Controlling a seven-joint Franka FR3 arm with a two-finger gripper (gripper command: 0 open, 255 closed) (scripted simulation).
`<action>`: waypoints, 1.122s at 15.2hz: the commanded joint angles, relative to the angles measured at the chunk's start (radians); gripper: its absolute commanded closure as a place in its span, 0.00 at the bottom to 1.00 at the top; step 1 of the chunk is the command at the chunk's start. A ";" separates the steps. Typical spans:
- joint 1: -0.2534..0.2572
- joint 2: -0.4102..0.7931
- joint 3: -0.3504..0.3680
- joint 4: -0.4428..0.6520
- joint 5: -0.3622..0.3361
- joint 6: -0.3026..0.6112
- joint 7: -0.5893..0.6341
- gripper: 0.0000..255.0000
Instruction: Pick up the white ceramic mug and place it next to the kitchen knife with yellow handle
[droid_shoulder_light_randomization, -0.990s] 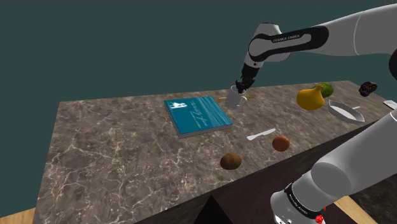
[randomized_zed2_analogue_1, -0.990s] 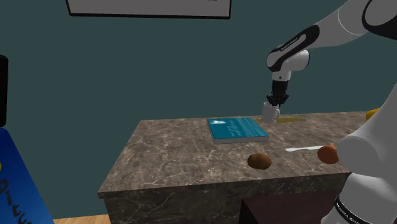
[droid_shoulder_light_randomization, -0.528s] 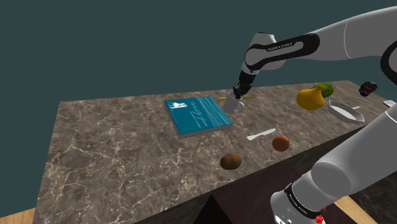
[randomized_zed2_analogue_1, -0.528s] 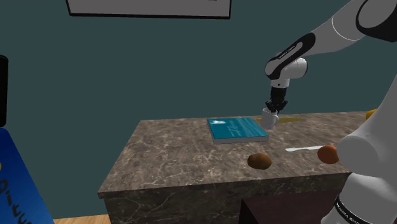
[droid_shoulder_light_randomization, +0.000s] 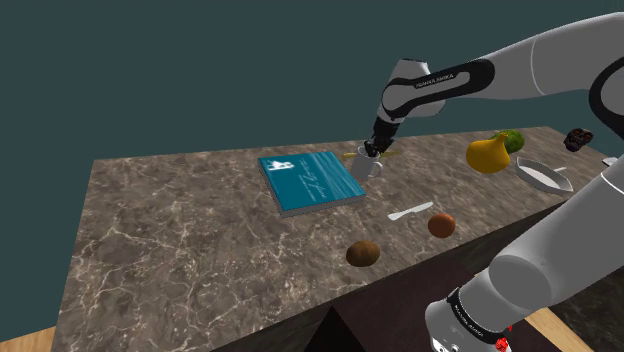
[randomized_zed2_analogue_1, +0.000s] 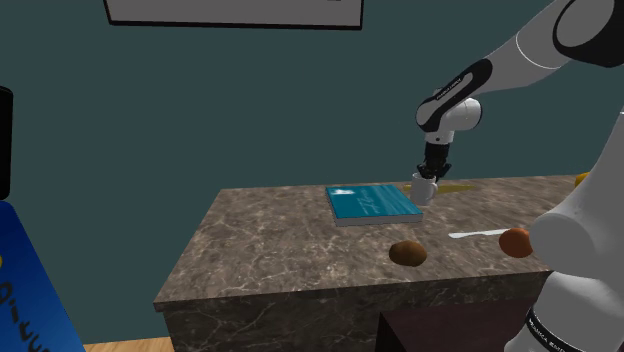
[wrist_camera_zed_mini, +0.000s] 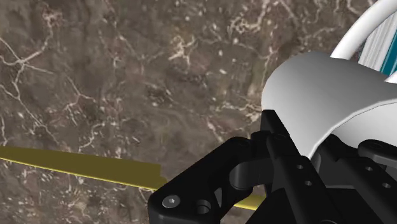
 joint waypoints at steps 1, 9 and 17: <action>0.002 0.001 0.002 -0.003 0.002 -0.002 0.000 1.00; 0.003 0.001 0.002 -0.003 0.002 -0.002 0.000 0.00; 0.003 -0.054 0.003 0.069 0.002 -0.129 -0.001 0.00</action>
